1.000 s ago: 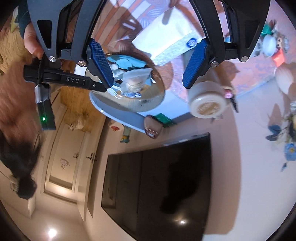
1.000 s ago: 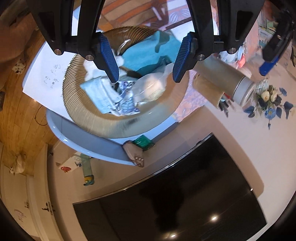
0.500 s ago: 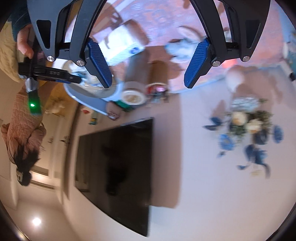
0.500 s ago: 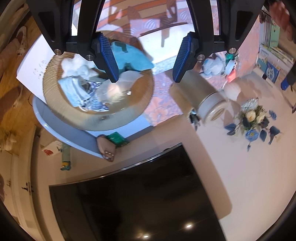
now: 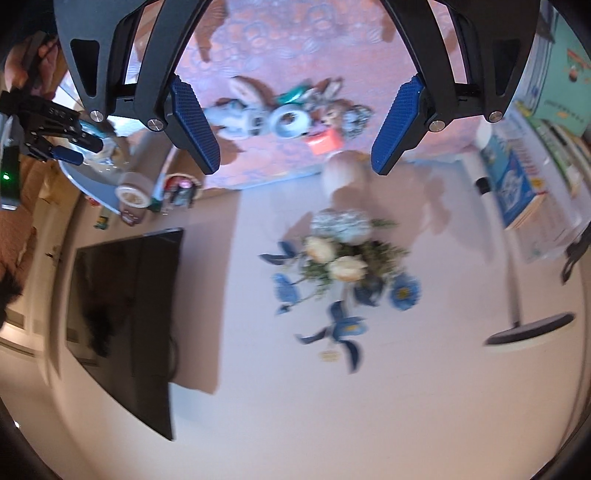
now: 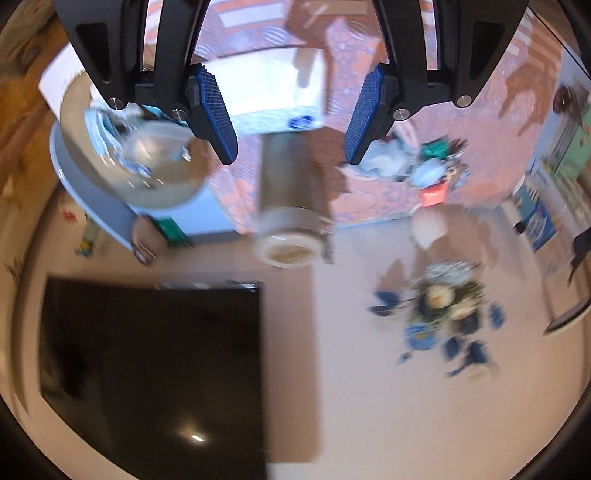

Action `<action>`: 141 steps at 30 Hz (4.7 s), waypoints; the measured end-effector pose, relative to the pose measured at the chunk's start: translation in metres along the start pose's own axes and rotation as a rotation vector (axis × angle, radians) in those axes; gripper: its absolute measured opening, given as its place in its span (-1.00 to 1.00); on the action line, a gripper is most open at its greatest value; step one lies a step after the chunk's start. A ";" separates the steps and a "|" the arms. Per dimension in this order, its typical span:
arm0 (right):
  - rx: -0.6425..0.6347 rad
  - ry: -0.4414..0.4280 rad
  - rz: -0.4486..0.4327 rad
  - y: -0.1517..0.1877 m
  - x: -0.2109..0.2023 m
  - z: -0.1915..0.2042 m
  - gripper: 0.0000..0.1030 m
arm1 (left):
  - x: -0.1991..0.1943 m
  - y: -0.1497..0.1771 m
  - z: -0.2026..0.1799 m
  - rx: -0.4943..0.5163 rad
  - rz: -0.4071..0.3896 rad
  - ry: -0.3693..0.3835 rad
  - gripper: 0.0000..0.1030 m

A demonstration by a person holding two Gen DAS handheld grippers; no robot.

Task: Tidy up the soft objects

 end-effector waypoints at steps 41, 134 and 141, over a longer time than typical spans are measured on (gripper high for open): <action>-0.107 -0.432 0.380 -0.073 0.252 0.200 0.35 | 0.270 0.092 0.084 -0.225 0.410 0.077 0.57; -0.179 -0.385 0.339 0.082 0.201 0.192 0.10 | 0.147 0.184 0.049 -0.180 0.385 0.073 -0.33; -0.215 -0.356 0.288 0.085 0.180 0.193 -0.24 | 0.141 0.180 0.039 -0.114 0.369 0.006 -0.33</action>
Point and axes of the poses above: each gripper's, at about its wrist camera, not at the fingertips, and x roughly the way its jaws point, z to its left, y to its underside, the point moved 4 cm from there along x, roughly the way its jaws point, and after that the axes turned 8 degrees about z, right-handed, at the moved point
